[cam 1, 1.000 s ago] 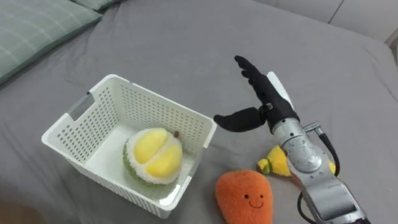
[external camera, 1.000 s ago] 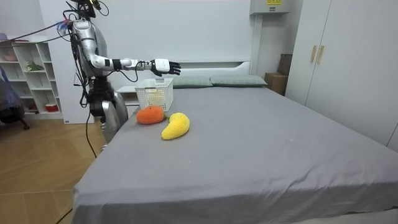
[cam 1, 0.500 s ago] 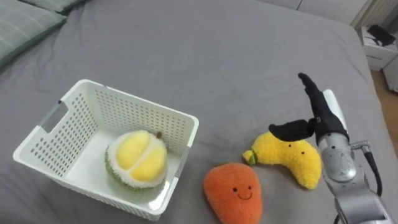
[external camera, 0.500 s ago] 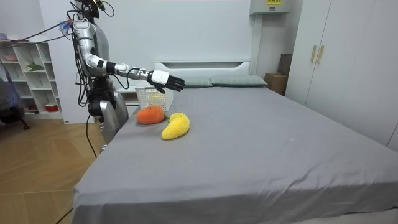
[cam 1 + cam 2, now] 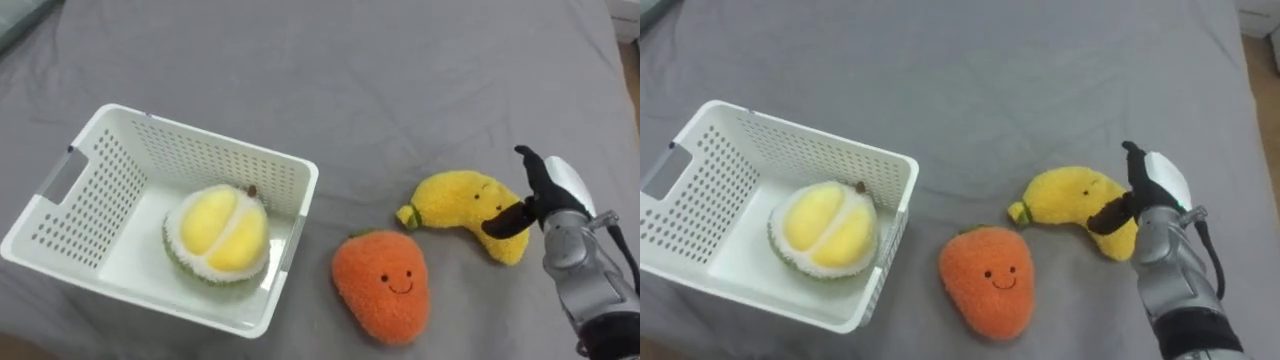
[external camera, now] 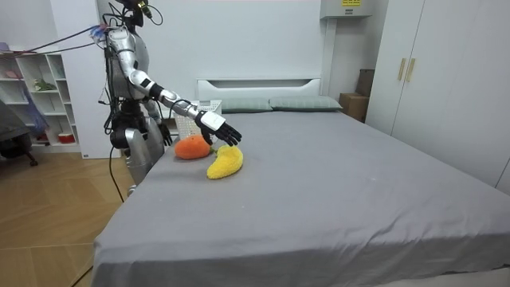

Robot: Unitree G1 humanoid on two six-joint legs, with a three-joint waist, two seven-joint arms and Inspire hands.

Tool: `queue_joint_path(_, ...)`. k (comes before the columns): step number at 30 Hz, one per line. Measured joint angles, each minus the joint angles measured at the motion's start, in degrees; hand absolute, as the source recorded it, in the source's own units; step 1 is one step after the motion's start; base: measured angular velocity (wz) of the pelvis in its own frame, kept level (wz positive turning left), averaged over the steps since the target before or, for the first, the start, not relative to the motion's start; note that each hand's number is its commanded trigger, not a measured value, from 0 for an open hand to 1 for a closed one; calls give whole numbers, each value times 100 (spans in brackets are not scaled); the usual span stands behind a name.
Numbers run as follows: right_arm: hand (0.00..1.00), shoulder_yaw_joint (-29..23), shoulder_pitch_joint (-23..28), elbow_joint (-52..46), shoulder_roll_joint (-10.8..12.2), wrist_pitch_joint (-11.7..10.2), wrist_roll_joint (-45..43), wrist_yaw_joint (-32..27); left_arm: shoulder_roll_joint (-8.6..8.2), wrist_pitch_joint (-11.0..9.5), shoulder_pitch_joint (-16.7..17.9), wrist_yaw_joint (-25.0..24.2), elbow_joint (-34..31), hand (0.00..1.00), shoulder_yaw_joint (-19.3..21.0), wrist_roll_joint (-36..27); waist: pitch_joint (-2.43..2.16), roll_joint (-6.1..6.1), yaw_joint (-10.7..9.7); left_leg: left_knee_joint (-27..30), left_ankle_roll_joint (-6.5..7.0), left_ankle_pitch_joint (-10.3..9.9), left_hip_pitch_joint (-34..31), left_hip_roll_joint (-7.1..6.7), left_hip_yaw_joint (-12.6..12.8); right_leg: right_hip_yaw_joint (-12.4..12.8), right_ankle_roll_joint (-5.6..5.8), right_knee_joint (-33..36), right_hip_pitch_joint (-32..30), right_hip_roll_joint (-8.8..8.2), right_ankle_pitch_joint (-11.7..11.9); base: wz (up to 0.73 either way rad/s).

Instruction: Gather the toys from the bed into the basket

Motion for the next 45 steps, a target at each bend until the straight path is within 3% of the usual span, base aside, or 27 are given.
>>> queue_joint_path(9,0,652,-297,723,-57,12,-18,7,94,-77,-199,12,-5,0,-593,-236,28,39,98,10,1,1,-238,-9,-4,-21,2,-16,-217,-15,-1,0)
queue_joint_path(12,0,675,-375,901,-58,7,-17,59,102,-80,-226,1,18,0,-643,-488,60,87,158,3,1,0,-269,-10,-9,-51,4,-7,-253,-22,-3,0)
queue_joint_path(18,0,676,-452,1093,-79,-7,-15,60,111,-104,-237,10,205,0,-659,-758,77,107,183,3,1,1,-333,-12,-38,-112,4,16,-316,-27,-4,2)
queue_joint_path(25,0,678,-453,1149,-86,-59,-17,31,115,-116,-267,34,228,0,-804,-771,81,114,193,5,2,1,-337,-15,-52,-126,4,13,-314,-28,-4,0)
queue_joint_path(35,0,766,-454,1295,-86,-139,8,-451,113,-246,-291,202,102,0,-1066,-753,132,193,288,15,3,2,-352,-13,-68,-130,3,14,-320,-15,-4,0)
queue_joint_path(36,46,766,-454,1297,-86,-161,11,-554,113,-276,-300,229,84,0,-1071,-736,131,194,314,16,3,2,-366,-14,-80,-137,3,14,-330,13,-4,4)
queue_joint_path(37,64,765,-454,1302,-87,-193,14,-611,113,-294,-300,240,74,0,-1073,-735,131,195,322,16,3,2,-374,-15,-88,-140,3,14,-335,15,-4,6)
queue_joint_path(38,100,765,-454,1305,-87,-257,25,-719,113,-335,-298,248,79,0,-1087,-759,129,198,332,17,2,3,-382,-21,-109,-147,3,14,-339,13,-4,8)
queue_joint_path(45,100,754,-455,1414,-87,-520,611,-1285,112,-369,-276,239,77,0,-1113,-799,121,211,369,19,7,8,-365,-40,-190,-229,4,-18,-280,-34,-5,5)
